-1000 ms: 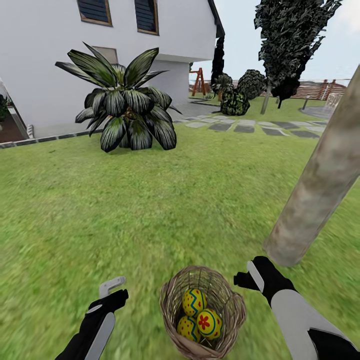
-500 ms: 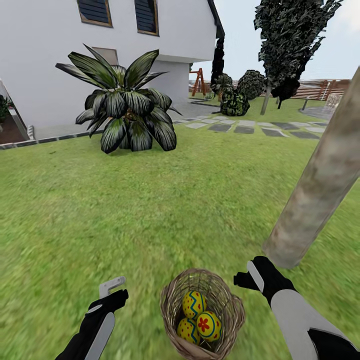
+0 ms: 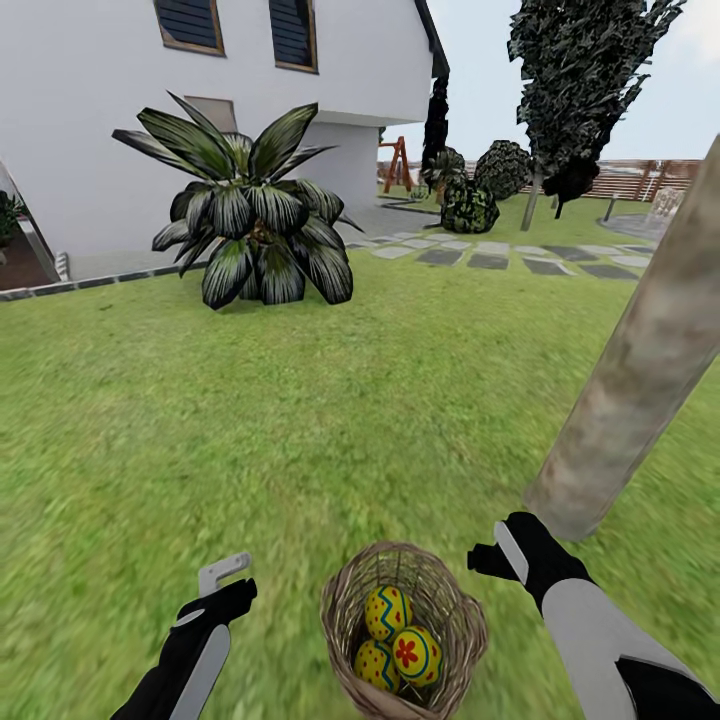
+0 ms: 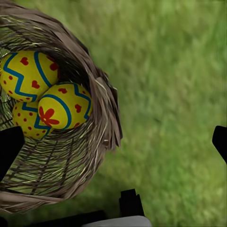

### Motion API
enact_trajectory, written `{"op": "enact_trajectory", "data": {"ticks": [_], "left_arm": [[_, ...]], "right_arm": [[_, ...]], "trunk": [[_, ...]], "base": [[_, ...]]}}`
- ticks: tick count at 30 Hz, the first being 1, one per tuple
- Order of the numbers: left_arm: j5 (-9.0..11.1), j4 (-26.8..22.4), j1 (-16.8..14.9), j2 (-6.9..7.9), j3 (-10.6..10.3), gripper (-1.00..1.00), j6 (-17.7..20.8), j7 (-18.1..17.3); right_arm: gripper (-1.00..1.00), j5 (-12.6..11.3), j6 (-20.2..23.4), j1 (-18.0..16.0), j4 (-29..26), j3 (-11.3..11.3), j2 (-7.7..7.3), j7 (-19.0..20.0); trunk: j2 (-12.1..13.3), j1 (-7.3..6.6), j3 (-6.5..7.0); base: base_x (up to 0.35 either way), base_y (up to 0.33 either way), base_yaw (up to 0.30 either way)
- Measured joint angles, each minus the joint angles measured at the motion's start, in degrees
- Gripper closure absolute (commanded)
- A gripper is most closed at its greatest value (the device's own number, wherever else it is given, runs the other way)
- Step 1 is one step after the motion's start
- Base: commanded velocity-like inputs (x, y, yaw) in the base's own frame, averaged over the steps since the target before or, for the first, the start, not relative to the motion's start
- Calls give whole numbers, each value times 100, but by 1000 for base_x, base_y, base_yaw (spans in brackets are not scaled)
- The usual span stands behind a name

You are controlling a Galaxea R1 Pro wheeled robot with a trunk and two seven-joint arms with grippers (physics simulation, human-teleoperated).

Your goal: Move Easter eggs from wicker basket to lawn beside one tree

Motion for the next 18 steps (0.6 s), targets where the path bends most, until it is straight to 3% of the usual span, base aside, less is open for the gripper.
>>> {"op": "enact_trajectory", "data": {"ticks": [18], "left_arm": [[-7,17,17,-3,0,-100,0,8]], "right_arm": [[-100,0,6,0,8,1,-1,1]], "trunk": [[722,-396,323]], "base": [[0,0,0]]}}
